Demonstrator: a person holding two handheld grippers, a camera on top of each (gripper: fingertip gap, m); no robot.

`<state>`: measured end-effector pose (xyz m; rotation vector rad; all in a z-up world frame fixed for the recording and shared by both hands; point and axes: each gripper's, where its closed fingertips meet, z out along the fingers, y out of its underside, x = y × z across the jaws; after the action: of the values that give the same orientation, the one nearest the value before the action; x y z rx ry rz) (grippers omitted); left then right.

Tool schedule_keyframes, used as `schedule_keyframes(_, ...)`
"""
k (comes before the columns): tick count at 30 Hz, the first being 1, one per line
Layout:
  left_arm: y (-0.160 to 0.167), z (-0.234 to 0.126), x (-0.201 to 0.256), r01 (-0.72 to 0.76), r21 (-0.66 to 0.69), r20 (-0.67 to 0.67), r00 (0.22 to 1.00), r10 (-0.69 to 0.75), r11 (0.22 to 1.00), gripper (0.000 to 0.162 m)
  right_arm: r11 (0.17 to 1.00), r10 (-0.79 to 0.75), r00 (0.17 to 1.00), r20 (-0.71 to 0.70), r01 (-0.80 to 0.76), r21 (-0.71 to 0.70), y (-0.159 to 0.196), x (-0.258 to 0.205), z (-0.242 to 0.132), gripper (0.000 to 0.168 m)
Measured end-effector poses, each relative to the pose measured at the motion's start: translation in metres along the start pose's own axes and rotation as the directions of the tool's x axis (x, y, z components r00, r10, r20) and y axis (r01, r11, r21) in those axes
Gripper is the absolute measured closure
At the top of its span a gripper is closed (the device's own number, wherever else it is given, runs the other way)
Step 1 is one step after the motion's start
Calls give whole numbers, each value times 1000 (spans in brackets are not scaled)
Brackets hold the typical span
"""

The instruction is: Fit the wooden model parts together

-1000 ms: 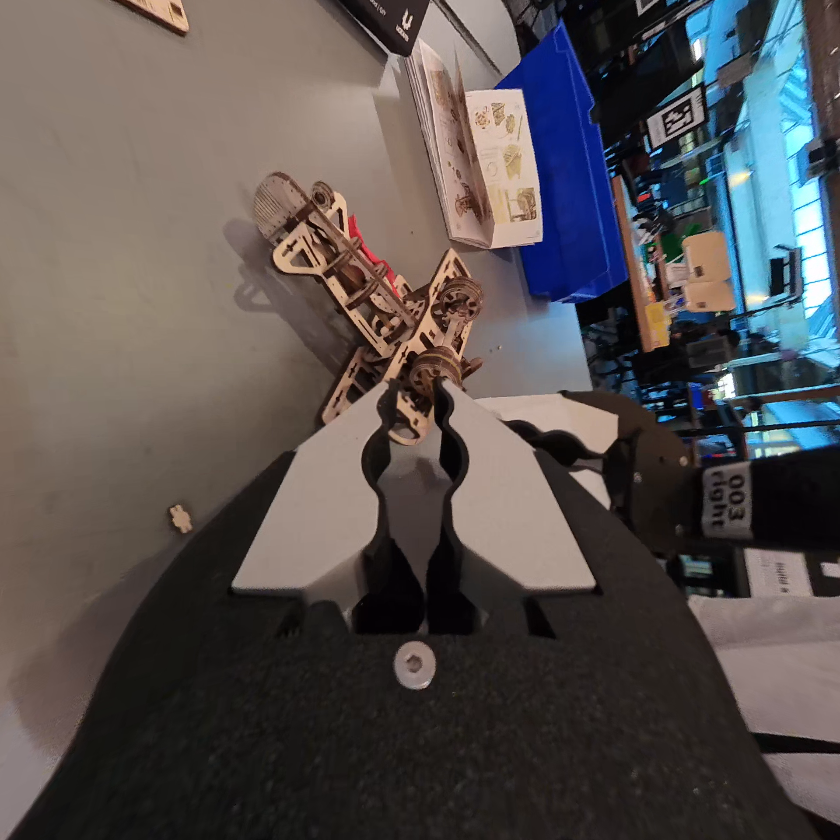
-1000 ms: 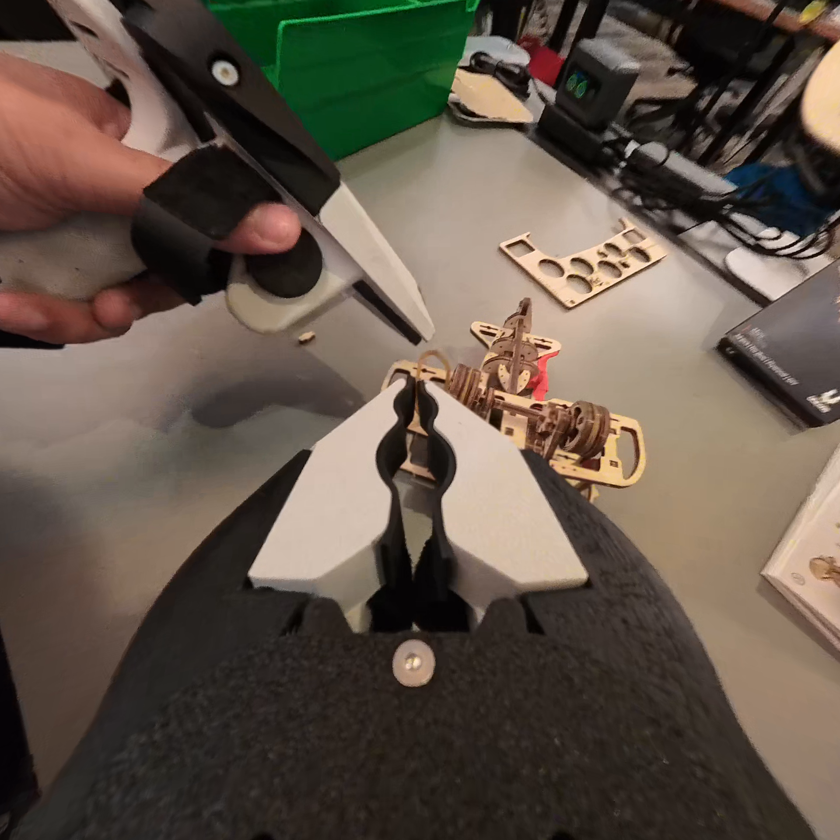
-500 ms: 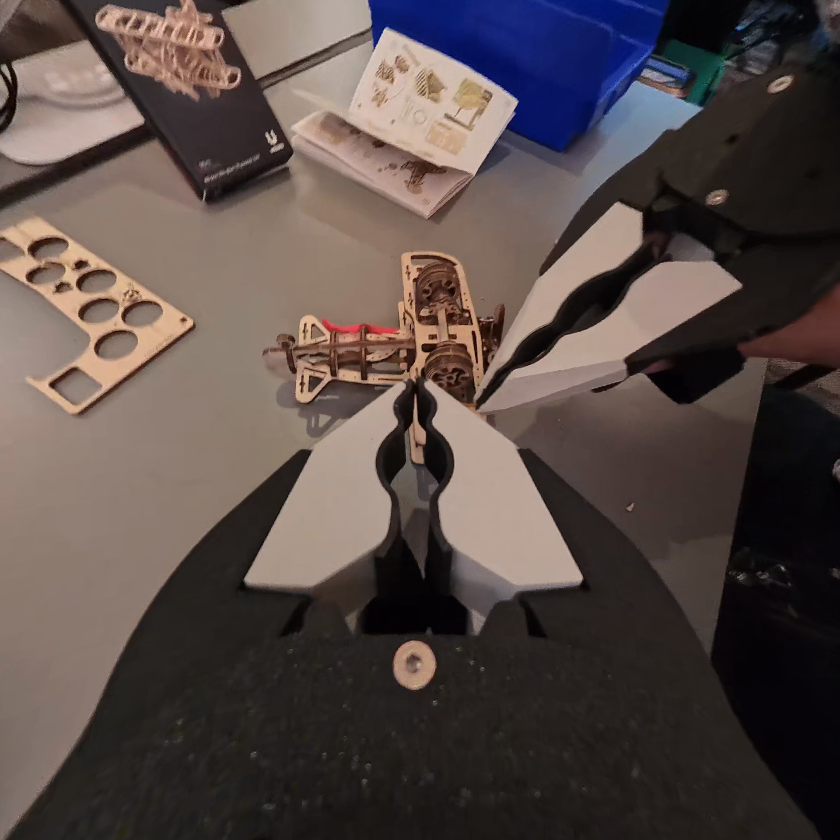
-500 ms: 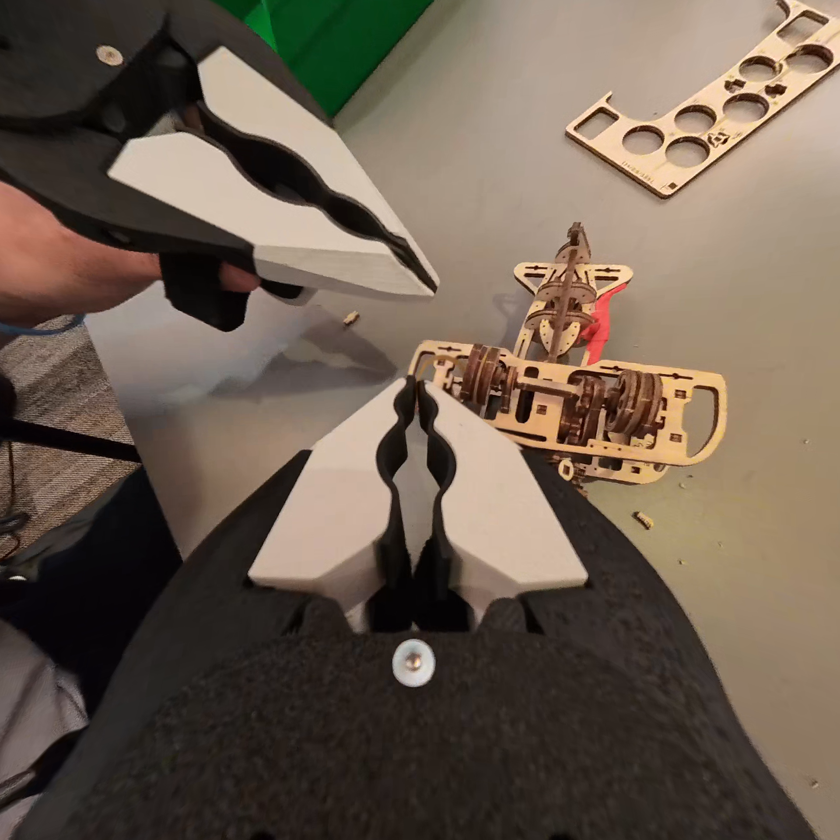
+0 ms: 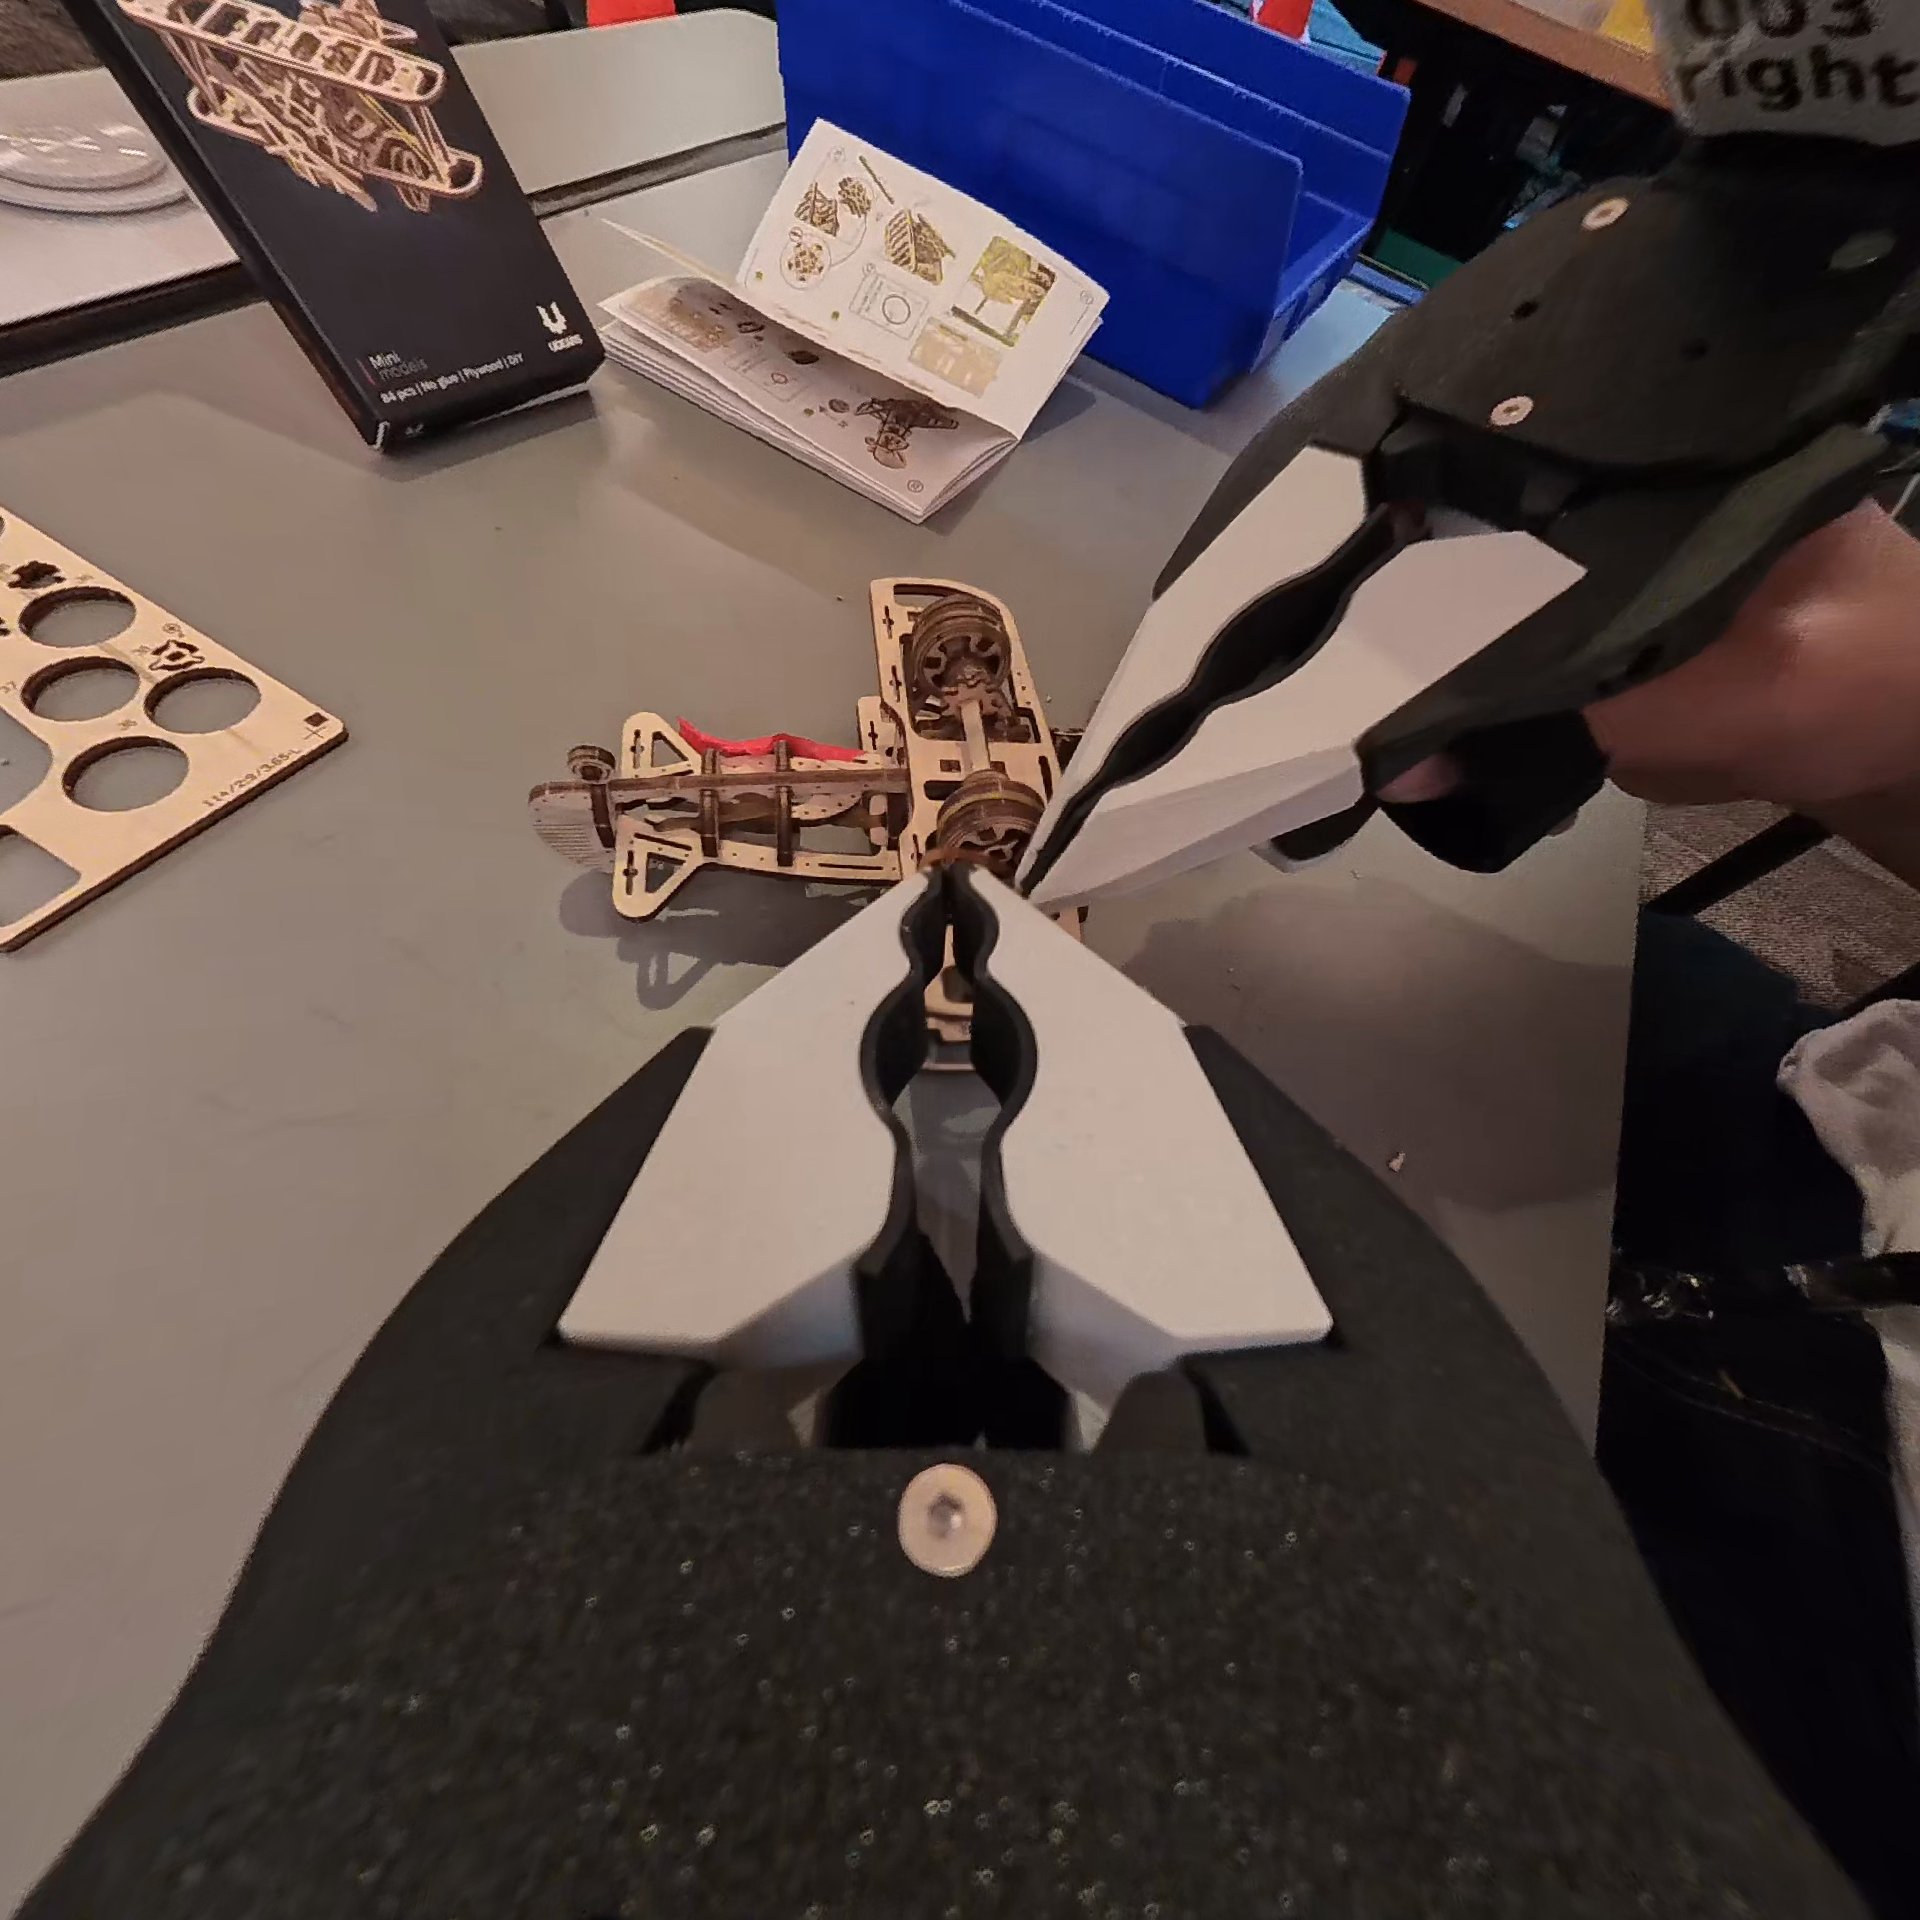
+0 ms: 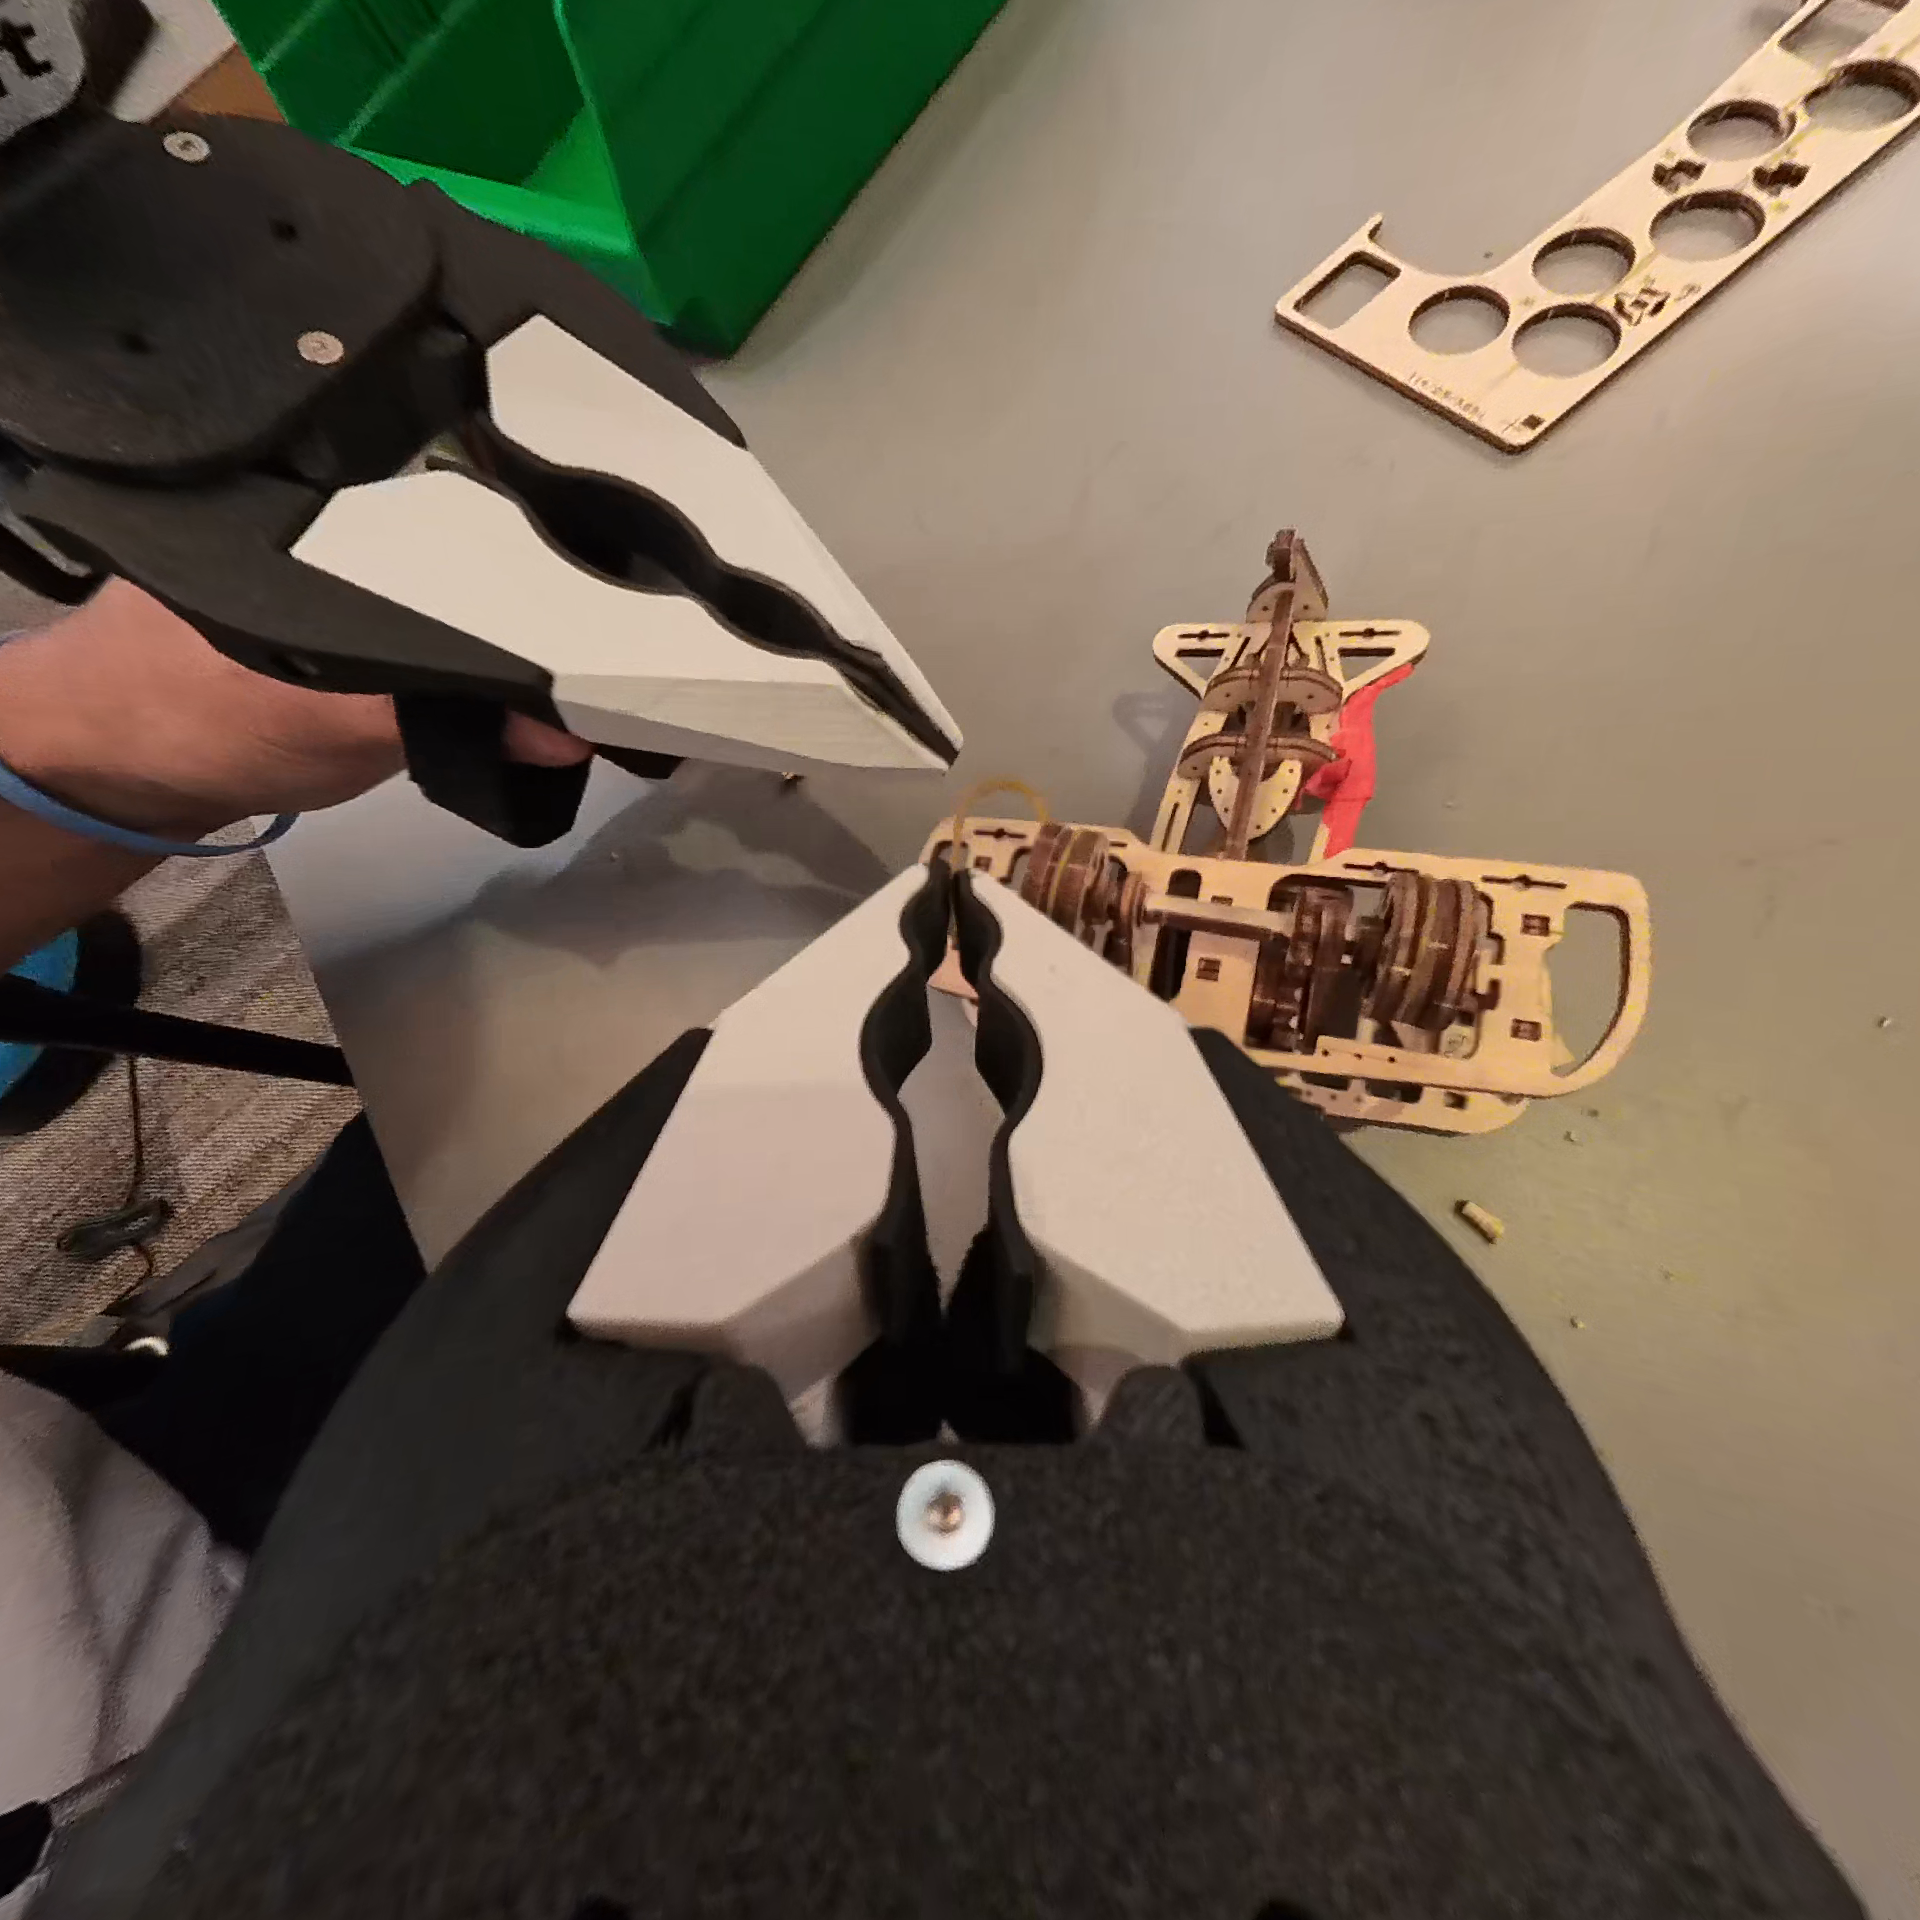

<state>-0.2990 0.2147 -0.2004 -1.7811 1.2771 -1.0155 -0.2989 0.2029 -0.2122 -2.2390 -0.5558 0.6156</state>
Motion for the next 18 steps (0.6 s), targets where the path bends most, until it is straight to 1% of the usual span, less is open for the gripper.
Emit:
schedule_keyframes(2,0,1,1,-11,0,0,1000,11,1000,162,999,35,998,53,-35,-4,2,-5,0,168)
schedule_keyframes(5,1,2,2,-23,-4,1,1000,23,1000,162,995,96,985,142,-101,28,-4,-16,-3,168)
schedule_keyframes(8,2,2,2,-10,-6,-7,1000,10,1000,162,996,89,988,126,-91,9,0,-11,0,168)
schedule_keyframes(10,2,3,2,-6,0,-8,1000,6,1000,162,994,109,985,136,-110,5,0,-10,0,168)
schedule_keyframes(14,7,7,3,8,-20,-23,1000,-9,1000,162,999,2,1000,19,-2,-36,7,-1,1,168)
schedule_keyframes(18,11,13,7,-5,-40,-28,1000,4,999,162,994,-90,993,-76,85,-71,14,5,3,168)
